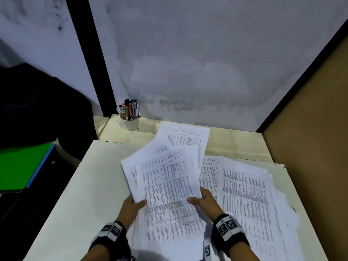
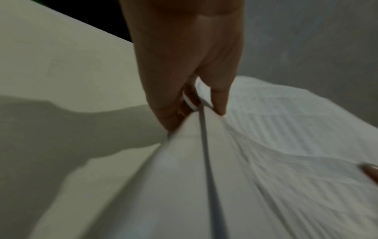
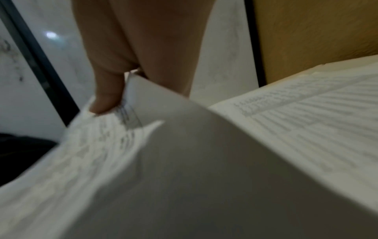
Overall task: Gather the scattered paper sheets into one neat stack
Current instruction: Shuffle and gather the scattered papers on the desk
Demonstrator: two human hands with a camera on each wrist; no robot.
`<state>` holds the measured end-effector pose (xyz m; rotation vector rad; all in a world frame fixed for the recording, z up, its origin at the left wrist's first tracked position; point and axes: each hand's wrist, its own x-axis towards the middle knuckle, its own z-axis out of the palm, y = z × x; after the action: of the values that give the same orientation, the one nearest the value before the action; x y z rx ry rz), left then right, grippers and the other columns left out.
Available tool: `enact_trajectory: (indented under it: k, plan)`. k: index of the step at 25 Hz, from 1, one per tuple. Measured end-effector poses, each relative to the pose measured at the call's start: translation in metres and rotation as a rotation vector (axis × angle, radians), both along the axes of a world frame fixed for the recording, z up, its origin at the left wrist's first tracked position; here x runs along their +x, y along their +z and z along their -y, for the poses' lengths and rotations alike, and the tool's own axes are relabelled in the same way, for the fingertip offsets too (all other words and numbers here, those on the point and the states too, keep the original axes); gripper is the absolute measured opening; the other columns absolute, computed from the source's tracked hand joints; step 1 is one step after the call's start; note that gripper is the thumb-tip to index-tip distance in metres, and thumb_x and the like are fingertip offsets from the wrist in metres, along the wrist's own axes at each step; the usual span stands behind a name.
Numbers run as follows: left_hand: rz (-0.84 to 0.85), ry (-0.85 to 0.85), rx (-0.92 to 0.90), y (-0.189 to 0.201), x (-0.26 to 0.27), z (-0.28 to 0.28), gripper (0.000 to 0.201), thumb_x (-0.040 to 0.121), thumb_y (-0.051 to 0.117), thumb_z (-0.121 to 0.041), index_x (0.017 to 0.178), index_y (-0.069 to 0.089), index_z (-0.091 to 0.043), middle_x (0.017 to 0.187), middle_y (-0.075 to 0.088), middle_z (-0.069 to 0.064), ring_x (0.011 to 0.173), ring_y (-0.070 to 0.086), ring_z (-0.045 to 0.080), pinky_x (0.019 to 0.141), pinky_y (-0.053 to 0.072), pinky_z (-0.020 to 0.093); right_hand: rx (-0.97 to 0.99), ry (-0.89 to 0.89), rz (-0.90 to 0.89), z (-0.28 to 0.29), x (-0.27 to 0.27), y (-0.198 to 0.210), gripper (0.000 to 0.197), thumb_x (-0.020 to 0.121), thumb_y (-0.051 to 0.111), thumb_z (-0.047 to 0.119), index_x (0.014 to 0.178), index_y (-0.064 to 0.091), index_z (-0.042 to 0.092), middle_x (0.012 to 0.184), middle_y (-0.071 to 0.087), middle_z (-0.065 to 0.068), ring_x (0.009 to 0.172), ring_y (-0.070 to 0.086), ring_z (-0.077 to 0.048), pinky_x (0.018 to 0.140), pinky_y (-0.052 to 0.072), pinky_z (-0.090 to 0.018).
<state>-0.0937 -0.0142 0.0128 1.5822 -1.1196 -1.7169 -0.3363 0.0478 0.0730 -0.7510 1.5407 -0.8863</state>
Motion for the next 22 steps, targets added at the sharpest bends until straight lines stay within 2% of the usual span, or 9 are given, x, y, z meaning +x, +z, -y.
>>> enact_trajectory:
  k: [2,5,6,8,10,12,16,19,22]
  plan:
    - [-0.157,0.053,-0.001,0.013,0.006,0.008,0.042,0.085,0.058,-0.001,0.124,0.049,-0.01,0.115,0.064,0.012,0.084,0.068,0.017,0.064,0.058,0.024,-0.007,0.01,0.007,-0.004,-0.015,0.013,0.024,0.087,0.058,0.001,0.104,0.051,0.017,0.093,0.058,0.017,0.098,0.055,-0.007,0.085,0.044,-0.013]
    - [-0.311,0.009,0.063,0.037,0.008,0.018,0.054,0.069,0.078,-0.025,0.115,0.058,-0.006,0.105,0.072,0.011,0.062,0.068,0.008,0.053,0.054,0.019,0.018,0.012,-0.074,-0.004,-0.031,0.003,0.031,0.083,0.065,0.009,0.112,0.058,0.011,0.109,0.066,0.0,0.112,0.059,-0.02,0.088,0.045,-0.024]
    - [-0.342,-0.034,0.085,0.041,0.008,0.02,0.073,0.051,0.088,-0.036,0.111,0.06,-0.004,0.095,0.075,0.008,0.062,0.069,0.01,0.052,0.054,0.021,-0.009,0.0,-0.124,-0.004,-0.03,0.004,0.028,0.082,0.065,0.008,0.11,0.06,0.009,0.108,0.067,-0.005,0.111,0.06,-0.025,0.087,0.047,-0.026]
    - [-0.331,-0.082,0.037,0.051,0.006,0.025,0.104,0.033,0.09,-0.048,0.123,0.055,-0.01,0.103,0.073,0.002,0.085,0.071,0.014,0.063,0.057,0.023,-0.088,-0.033,-0.143,-0.001,-0.026,0.013,0.015,0.083,0.063,0.001,0.093,0.065,0.012,0.089,0.071,0.0,0.098,0.064,-0.027,0.081,0.052,-0.023]
    - [-0.259,-0.128,-0.121,0.07,0.002,0.027,0.085,0.056,0.08,-0.05,0.129,0.049,-0.019,0.119,0.065,-0.003,0.102,0.065,0.007,0.079,0.054,0.02,-0.196,-0.091,-0.139,0.004,-0.022,0.028,0.02,0.083,0.062,-0.001,0.082,0.066,0.018,0.078,0.071,0.01,0.086,0.066,-0.019,0.068,0.051,-0.01]
    - [-0.221,-0.119,-0.275,0.101,-0.007,0.03,0.045,0.084,0.061,-0.029,0.125,0.053,-0.016,0.116,0.065,-0.004,0.096,0.065,-0.001,0.088,0.052,0.022,-0.302,-0.143,-0.143,0.01,-0.019,0.047,0.019,0.084,0.063,0.001,0.082,0.066,0.02,0.073,0.072,0.012,0.078,0.068,-0.009,0.063,0.049,-0.006]
    - [-0.214,-0.1,-0.458,0.156,-0.013,0.033,0.018,0.083,0.061,-0.011,0.098,0.064,-0.02,0.081,0.073,-0.013,0.076,0.067,-0.006,0.079,0.051,0.022,-0.495,-0.167,-0.1,0.019,-0.012,0.081,0.027,0.078,0.068,-0.003,0.094,0.066,0.018,0.074,0.074,0.016,0.077,0.07,0.004,0.069,0.052,-0.008]
    - [-0.259,-0.188,-0.519,0.171,-0.004,0.027,0.034,0.063,0.076,-0.034,0.093,0.061,-0.027,0.08,0.074,-0.021,0.081,0.068,-0.003,0.067,0.053,0.013,-0.552,-0.137,-0.044,0.022,-0.01,0.091,0.034,0.074,0.07,-0.007,0.098,0.065,0.017,0.078,0.075,0.018,0.082,0.07,0.004,0.07,0.053,-0.009]
    - [-0.27,-0.202,-0.505,0.17,0.004,0.02,0.073,0.037,0.08,-0.061,0.097,0.064,-0.023,0.089,0.076,-0.008,0.089,0.07,0.009,0.069,0.055,0.017,-0.556,-0.098,-0.096,0.02,-0.005,0.097,0.028,0.074,0.071,-0.004,0.088,0.068,0.02,0.077,0.076,0.017,0.079,0.071,0.0,0.067,0.055,-0.014]
